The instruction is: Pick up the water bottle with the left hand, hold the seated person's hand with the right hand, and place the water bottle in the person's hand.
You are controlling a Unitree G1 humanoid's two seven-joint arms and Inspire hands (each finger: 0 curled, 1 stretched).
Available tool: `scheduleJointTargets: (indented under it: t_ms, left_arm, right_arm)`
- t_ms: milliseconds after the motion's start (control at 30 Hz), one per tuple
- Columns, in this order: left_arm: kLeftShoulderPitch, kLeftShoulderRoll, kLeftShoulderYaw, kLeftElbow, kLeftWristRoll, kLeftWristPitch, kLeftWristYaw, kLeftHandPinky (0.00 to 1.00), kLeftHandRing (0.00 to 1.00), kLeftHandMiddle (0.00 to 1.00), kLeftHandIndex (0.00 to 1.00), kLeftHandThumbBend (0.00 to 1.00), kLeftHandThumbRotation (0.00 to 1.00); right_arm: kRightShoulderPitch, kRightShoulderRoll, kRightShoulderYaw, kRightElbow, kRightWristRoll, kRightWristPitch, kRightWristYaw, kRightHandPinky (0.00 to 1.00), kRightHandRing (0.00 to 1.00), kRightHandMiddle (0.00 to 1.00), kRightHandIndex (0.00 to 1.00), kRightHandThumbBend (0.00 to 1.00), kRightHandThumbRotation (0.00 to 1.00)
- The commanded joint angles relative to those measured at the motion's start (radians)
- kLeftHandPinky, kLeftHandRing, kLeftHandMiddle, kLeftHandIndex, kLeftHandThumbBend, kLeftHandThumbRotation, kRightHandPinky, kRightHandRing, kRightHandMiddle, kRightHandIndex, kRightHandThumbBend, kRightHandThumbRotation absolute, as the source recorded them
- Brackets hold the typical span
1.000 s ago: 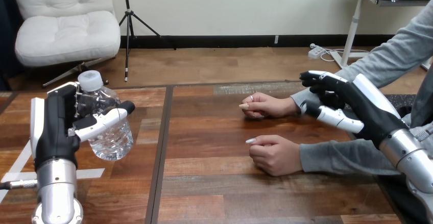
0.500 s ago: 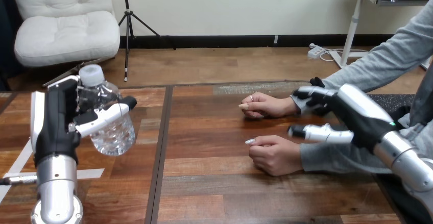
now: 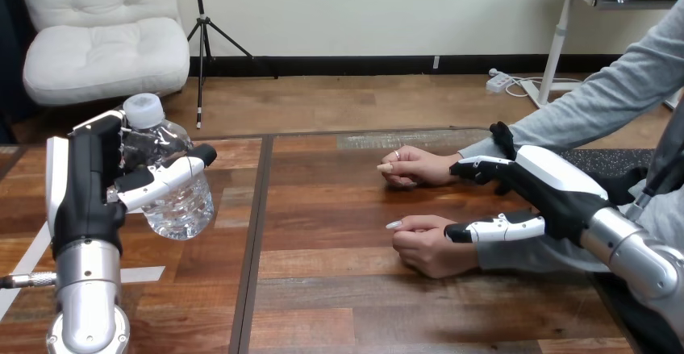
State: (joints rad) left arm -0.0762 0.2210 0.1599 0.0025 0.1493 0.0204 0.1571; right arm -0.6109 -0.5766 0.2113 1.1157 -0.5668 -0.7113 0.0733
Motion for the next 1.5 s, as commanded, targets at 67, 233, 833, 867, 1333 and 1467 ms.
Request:
scheduleJointTargets:
  t_ms: [67, 233, 833, 867, 1333, 1467]
  left_arm:
    - [-0.029, 0.007, 0.009, -0.063, 0.0, -0.019, -0.004, 0.32, 0.38, 0.41, 0.43, 0.69, 0.0]
    - [-0.028, 0.004, 0.01, -0.064, -0.005, -0.019, -0.006, 0.32, 0.38, 0.41, 0.43, 0.7, 0.0]
    - [-0.016, 0.004, 0.012, -0.078, -0.014, -0.028, -0.02, 0.32, 0.37, 0.41, 0.42, 0.69, 0.0]
    - [-0.014, 0.004, 0.013, -0.081, -0.014, -0.027, -0.021, 0.32, 0.37, 0.41, 0.42, 0.69, 0.0]
    - [0.001, 0.008, 0.017, -0.089, -0.013, -0.029, -0.025, 0.32, 0.37, 0.41, 0.42, 0.68, 0.0]
    - [0.003, 0.007, 0.019, -0.093, -0.016, -0.026, -0.027, 0.32, 0.37, 0.42, 0.43, 0.68, 0.0]
  right_arm:
    - [-0.127, -0.04, 0.025, -0.001, -0.01, 0.021, 0.006, 0.78, 0.85, 0.85, 0.85, 1.0, 0.62]
    - [-0.141, -0.043, 0.042, 0.001, -0.015, 0.028, 0.018, 0.78, 0.85, 0.85, 0.84, 1.0, 0.58]
    - [-0.188, -0.066, 0.124, 0.026, -0.095, 0.066, 0.0, 0.82, 0.84, 0.84, 0.84, 1.0, 0.55]
    - [-0.189, -0.067, 0.126, 0.028, -0.096, 0.065, -0.002, 0.82, 0.84, 0.84, 0.83, 1.0, 0.54]
    - [-0.221, -0.084, 0.167, 0.057, -0.132, 0.08, -0.007, 0.82, 0.83, 0.83, 0.82, 1.0, 0.5]
    - [-0.228, -0.089, 0.18, 0.064, -0.143, 0.084, -0.005, 0.82, 0.83, 0.84, 0.83, 1.0, 0.49]
